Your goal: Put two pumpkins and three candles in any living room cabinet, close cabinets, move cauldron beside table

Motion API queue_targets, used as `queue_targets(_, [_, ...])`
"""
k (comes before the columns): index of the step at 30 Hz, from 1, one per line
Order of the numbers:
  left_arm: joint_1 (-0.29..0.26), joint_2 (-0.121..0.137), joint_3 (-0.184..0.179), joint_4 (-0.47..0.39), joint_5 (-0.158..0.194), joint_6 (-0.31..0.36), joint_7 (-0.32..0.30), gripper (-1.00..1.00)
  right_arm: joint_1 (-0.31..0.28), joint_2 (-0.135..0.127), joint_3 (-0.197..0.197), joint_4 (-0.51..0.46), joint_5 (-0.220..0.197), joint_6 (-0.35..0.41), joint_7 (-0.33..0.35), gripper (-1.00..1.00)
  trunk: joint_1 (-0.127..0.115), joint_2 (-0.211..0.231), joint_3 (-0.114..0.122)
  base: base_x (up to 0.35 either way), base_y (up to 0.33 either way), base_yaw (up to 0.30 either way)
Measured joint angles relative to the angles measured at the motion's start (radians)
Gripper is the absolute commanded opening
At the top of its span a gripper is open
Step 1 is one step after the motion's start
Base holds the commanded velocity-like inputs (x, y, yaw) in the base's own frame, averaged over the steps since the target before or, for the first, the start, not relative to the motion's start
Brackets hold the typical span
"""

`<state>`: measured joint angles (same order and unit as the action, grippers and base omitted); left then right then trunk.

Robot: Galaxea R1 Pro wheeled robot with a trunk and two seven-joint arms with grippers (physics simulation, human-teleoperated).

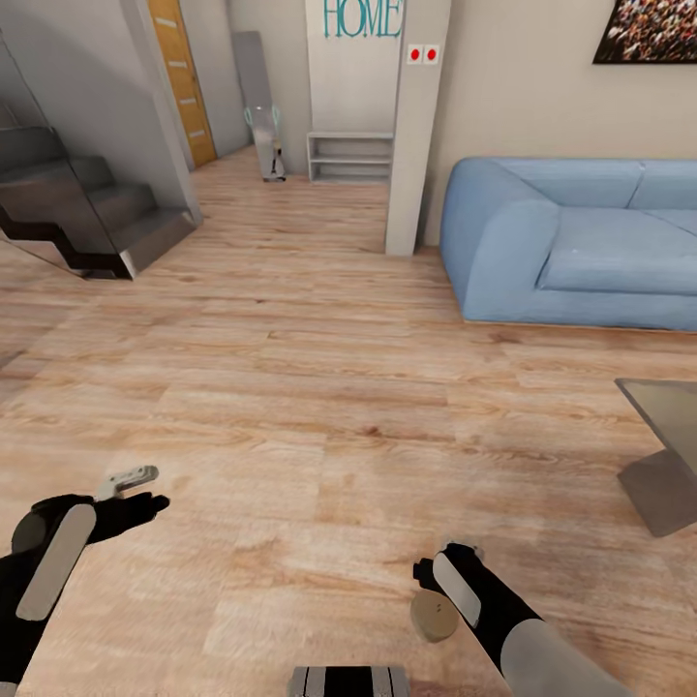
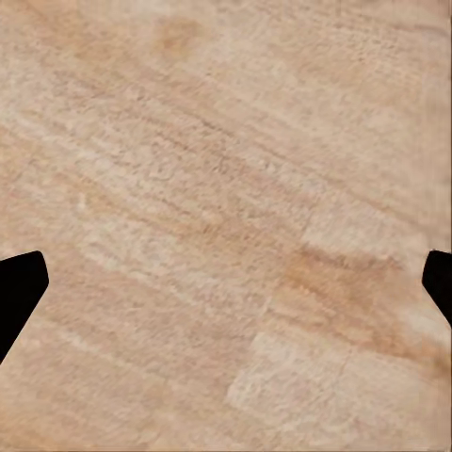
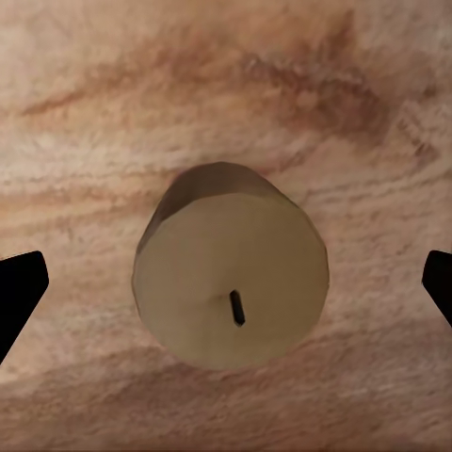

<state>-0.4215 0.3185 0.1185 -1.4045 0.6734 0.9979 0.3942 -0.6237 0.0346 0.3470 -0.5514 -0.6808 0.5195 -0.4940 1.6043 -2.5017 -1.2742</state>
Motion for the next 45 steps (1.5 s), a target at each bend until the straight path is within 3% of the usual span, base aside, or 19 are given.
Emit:
queue_targets(1, [0.008,0.005,0.001,-0.020,0.020,0.000,0.000,1.00,0.000,0.000,0.000,0.000,0.000,0.000,0.000,1.00,0.000,0.000,-0.004,0.000,0.000,0.000])
queue_targets(4, [0.059,0.058,0.003,-0.102,0.183,0.000,0.000,1.00,0.000,0.000,0.000,-0.001,0.000,0.000,0.000,1.00,0.002,-0.001,-0.015,0.000,0.000,0.000])
queue_targets(6, [0.072,0.100,0.003,-0.116,0.273,0.000,0.000,1.00,0.000,0.000,0.000,-0.001,0.001,0.000,0.000,1.00,0.003,-0.001,-0.023,0.000,0.000,0.000])
queue_targets(9, [0.081,0.141,0.002,-0.122,0.356,0.000,0.000,1.00,0.000,0.000,0.000,0.000,0.000,0.000,0.000,1.00,0.004,-0.002,-0.035,0.000,0.000,0.000])
queue_targets(10, [0.082,0.147,0.002,-0.123,0.369,-0.001,0.000,1.00,0.000,0.000,0.000,0.000,0.000,0.000,0.000,1.00,0.005,-0.002,-0.039,0.000,0.000,0.000])
queue_targets(16, [0.084,0.156,0.001,-0.123,0.390,-0.001,0.000,1.00,0.000,0.000,0.000,0.000,0.001,-0.023,0.001,1.00,0.007,-0.004,-0.062,0.000,0.000,0.000])
queue_targets(27, [0.085,0.157,-0.002,-0.123,0.391,-0.001,0.000,1.00,0.000,0.002,0.010,-0.001,0.005,-0.089,0.006,1.00,0.012,-0.006,-0.104,0.000,0.000,0.000])
queue_targets(39, [0.084,0.156,-0.005,-0.122,0.391,-0.001,0.000,1.00,0.000,0.002,0.012,-0.001,0.007,-0.104,0.014,1.00,0.018,-0.009,-0.151,0.000,0.000,0.000])
queue_targets(45, [0.084,0.156,-0.005,-0.122,0.391,-0.001,0.001,1.00,0.000,0.002,0.012,-0.001,0.009,-0.105,0.014,1.00,0.018,-0.009,-0.151,0.000,0.000,0.000])
